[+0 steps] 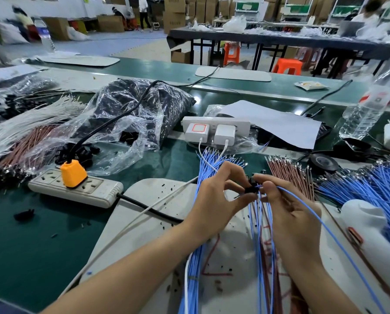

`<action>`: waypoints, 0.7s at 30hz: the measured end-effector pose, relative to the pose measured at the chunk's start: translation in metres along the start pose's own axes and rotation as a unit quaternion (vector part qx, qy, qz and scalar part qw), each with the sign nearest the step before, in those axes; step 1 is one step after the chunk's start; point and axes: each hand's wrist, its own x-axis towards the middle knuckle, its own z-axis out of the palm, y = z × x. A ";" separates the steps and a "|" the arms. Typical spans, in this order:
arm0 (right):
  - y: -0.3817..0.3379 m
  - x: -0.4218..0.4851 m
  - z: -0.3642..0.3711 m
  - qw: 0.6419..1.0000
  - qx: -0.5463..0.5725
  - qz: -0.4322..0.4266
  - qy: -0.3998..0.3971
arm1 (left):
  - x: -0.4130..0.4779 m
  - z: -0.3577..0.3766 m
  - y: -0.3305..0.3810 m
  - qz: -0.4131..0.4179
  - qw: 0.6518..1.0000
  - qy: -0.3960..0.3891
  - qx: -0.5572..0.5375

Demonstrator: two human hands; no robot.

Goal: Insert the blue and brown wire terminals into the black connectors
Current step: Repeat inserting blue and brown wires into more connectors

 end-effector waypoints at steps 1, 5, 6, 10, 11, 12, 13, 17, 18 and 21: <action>-0.005 -0.006 -0.027 0.997 0.018 -0.025 0.071 | 0.000 0.000 0.000 0.008 1.000 -0.002 0.008; 0.044 -0.004 -0.083 0.988 0.026 0.138 0.069 | 0.001 0.000 -0.001 0.065 0.997 -0.004 0.030; 0.042 -0.003 -0.081 0.985 0.034 0.156 0.071 | 0.001 0.000 -0.001 0.075 0.997 -0.006 0.026; 0.038 -0.001 -0.083 0.981 0.089 0.139 0.102 | 0.002 -0.001 -0.003 0.103 0.994 0.002 0.040; 0.040 -0.002 -0.082 0.982 0.085 0.129 0.106 | 0.003 -0.002 -0.003 0.109 0.993 0.004 0.048; 0.041 -0.003 -0.080 0.981 0.091 0.125 0.115 | 0.004 -0.003 -0.004 0.115 0.992 0.008 0.059; 0.041 -0.003 -0.080 0.977 0.109 0.128 0.133 | 0.005 -0.005 -0.005 0.119 0.990 0.013 0.072; 0.041 0.003 -0.087 0.942 0.204 0.146 0.225 | 0.014 -0.023 -0.011 0.106 0.968 0.093 0.208; 0.041 0.005 -0.090 0.929 0.226 0.154 0.248 | 0.018 -0.029 -0.015 0.086 0.952 0.145 0.255; 0.041 0.008 -0.101 0.893 0.260 0.188 0.316 | 0.029 -0.057 -0.026 -0.051 0.892 0.298 0.336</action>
